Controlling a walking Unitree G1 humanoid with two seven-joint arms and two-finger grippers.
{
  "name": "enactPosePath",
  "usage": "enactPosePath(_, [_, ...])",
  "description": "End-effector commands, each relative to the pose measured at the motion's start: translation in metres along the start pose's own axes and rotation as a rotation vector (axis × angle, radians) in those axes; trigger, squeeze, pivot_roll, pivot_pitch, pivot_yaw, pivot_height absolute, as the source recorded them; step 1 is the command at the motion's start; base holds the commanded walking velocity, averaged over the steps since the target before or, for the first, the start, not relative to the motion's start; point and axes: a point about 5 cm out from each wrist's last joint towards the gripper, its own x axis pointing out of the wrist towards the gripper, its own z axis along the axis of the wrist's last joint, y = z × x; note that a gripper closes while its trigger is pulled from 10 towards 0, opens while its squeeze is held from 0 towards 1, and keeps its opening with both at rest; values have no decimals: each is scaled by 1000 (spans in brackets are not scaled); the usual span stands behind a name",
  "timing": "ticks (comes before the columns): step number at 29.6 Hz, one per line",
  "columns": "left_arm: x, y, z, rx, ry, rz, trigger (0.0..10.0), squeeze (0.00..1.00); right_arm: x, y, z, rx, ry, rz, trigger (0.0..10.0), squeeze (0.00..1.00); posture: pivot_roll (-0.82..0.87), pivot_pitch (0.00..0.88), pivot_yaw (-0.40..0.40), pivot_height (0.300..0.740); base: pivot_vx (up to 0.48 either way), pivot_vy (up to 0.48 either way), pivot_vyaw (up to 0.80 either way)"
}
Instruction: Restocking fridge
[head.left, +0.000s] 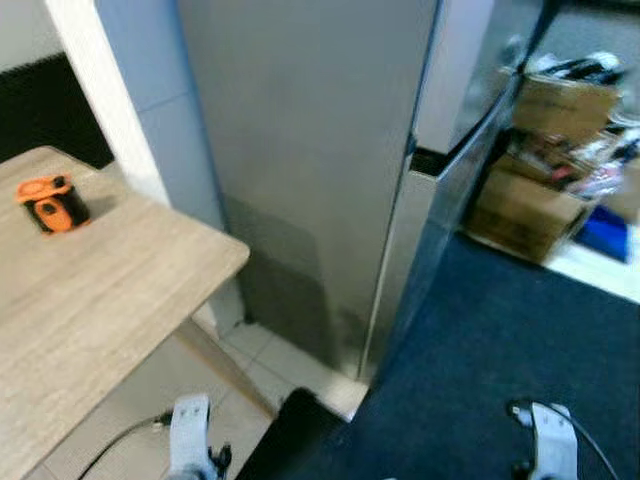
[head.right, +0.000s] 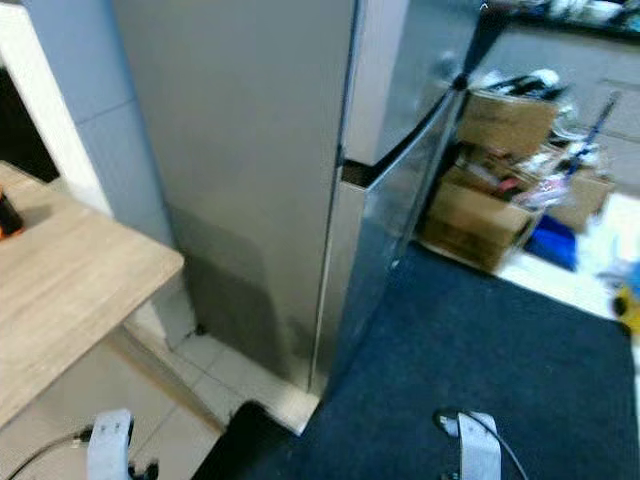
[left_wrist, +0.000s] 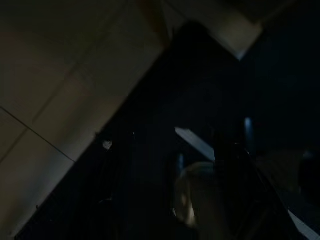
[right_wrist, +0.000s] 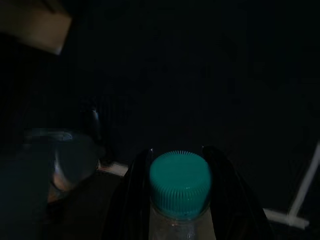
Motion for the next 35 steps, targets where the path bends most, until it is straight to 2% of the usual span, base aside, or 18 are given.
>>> enactPosePath(1, [-1,-3,-9,-33,34,-12,10000,0,1,3,4,-25,-7,4,10000,0,9,0,-24,740,0,-274,0])
enactPosePath(11, [-2,-2,-14,-53,53,-9,10000,0,1,2,9,-36,-12,-3,10000,0,-1,0,-26,740,0,-416,0])
enactPosePath(19, [-1,-10,-14,-64,57,-21,10000,0,2,5,14,-84,-19,23,10000,0,-10,0,-33,740,0,-451,0])
enactPosePath(31, [0,-14,-15,-60,66,-26,10000,0,2,8,16,-106,-20,31,10000,0,-6,0,-29,740,0,-450,0])
enactPosePath(35, [1,-14,-13,-51,67,-26,10000,0,2,10,14,-112,-15,35,10000,0,-3,0,-26,740,0,-441,683])
